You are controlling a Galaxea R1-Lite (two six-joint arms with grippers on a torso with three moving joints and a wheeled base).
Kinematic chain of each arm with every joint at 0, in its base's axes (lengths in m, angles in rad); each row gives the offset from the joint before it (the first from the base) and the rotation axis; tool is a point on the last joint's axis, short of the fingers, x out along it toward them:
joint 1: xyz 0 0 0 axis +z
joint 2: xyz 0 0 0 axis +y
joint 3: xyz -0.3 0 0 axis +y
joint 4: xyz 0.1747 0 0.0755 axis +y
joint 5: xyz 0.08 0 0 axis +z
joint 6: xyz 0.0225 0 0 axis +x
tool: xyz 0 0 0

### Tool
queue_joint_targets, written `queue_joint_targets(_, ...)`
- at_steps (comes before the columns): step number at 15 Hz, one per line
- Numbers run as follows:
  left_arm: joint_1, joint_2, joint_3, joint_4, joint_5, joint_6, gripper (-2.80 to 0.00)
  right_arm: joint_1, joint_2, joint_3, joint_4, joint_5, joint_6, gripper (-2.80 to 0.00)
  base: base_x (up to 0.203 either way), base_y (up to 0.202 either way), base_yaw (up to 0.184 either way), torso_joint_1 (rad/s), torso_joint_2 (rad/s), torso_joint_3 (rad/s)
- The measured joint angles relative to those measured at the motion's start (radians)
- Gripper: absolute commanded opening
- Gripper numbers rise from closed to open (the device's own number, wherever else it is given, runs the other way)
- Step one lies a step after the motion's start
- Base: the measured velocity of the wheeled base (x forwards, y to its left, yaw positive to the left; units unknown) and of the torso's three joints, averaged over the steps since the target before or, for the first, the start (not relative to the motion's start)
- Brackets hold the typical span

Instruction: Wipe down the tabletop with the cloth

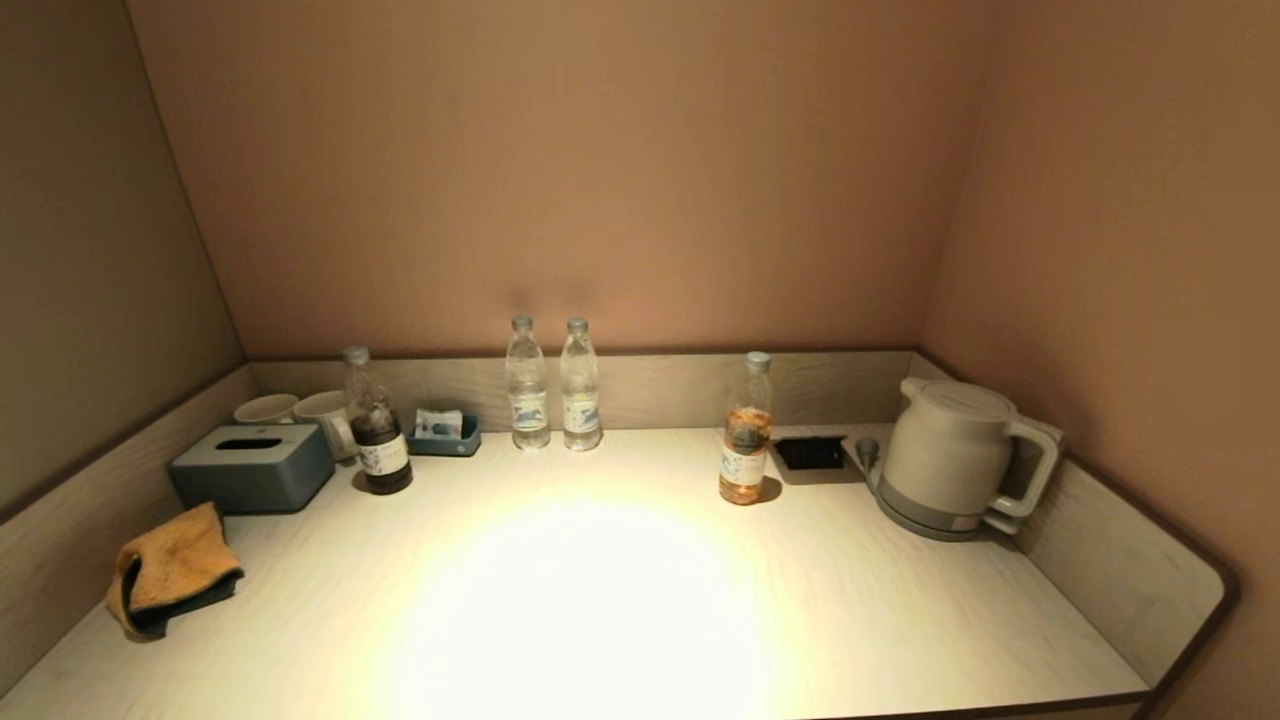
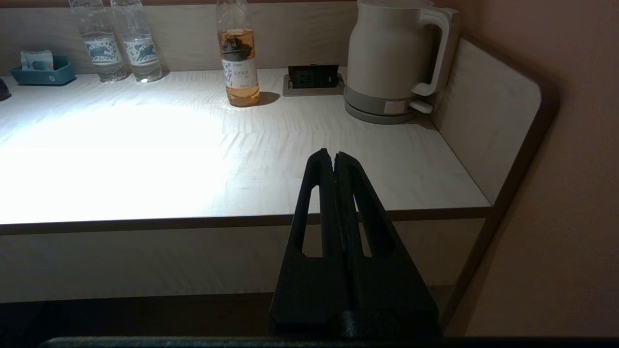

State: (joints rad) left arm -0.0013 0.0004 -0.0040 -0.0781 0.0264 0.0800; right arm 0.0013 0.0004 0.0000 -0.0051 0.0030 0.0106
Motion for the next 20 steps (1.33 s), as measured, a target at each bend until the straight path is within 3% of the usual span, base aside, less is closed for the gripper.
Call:
queue_joint_targets(9,0.0,0.0,0.004,0.092,-0.026,-0.016,-2.8,0.0,0.0,0.0,0.0,0.0,0.0,-2.8,0.0,0.0,0.0,0.0,0.0,0.0)
queue_joint_targets(20,0.0,0.0,0.004,0.093,-0.025,-0.027,-2.8,0.0,0.0,0.0,0.0,0.0,0.0,-2.8,0.0,0.0,0.0,0.0,0.0,0.0)
